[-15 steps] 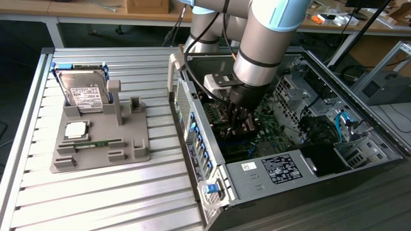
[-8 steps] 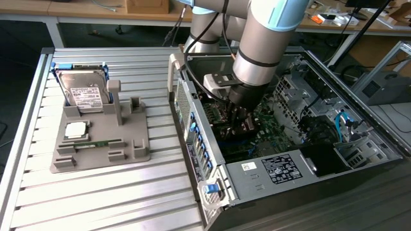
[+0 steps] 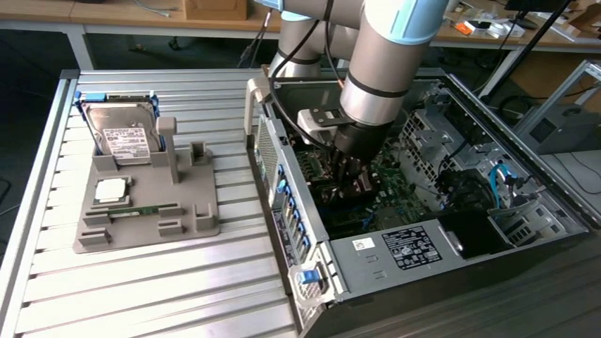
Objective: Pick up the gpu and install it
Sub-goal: 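Insert the gpu into the slot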
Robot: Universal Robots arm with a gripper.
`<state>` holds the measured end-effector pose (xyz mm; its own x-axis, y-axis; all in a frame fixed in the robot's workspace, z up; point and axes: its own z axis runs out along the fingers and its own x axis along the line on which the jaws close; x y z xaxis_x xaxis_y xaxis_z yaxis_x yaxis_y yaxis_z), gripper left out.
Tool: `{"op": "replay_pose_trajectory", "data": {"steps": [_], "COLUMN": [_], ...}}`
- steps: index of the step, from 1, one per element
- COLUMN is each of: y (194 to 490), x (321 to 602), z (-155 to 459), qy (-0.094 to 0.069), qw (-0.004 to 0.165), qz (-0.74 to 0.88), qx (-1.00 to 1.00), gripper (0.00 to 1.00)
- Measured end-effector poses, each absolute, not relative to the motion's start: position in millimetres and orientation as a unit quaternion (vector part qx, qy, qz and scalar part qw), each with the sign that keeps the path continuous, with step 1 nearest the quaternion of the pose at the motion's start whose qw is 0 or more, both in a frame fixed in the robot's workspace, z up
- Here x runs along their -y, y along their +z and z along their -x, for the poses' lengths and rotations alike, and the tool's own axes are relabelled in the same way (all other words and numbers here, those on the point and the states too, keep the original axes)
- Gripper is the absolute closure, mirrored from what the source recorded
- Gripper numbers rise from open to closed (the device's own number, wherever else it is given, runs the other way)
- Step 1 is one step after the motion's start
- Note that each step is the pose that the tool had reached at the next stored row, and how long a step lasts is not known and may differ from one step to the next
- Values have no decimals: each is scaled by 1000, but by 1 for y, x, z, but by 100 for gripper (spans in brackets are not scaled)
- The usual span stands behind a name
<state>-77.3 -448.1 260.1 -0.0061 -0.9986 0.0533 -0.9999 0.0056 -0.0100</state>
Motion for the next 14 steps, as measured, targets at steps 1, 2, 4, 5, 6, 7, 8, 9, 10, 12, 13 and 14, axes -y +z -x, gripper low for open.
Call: {"op": "replay_pose_trajectory", "data": {"steps": [1,2,4,5,6,7,8,9,10,12,13,14], "y": [260,259,259,258,258,257,257,256,255,255,254,254], "x": [448,447,447,446,446,446,446,446,446,446,446,446], "z": [77,77,77,77,77,77,77,77,77,77,77,77], "qy": [23,23,23,23,23,23,23,22,22,22,22,22], "qw": [16,16,16,16,16,16,17,17,17,17,17,17], "qz": [-705,-705,-705,-705,-705,-705,-705,-705,-705,-705,-705,-705], "qx": [709,709,709,709,709,709,709,709,709,709,709,709], "gripper": [73,73,73,73,73,73,73,73,73,73,73,73]}}
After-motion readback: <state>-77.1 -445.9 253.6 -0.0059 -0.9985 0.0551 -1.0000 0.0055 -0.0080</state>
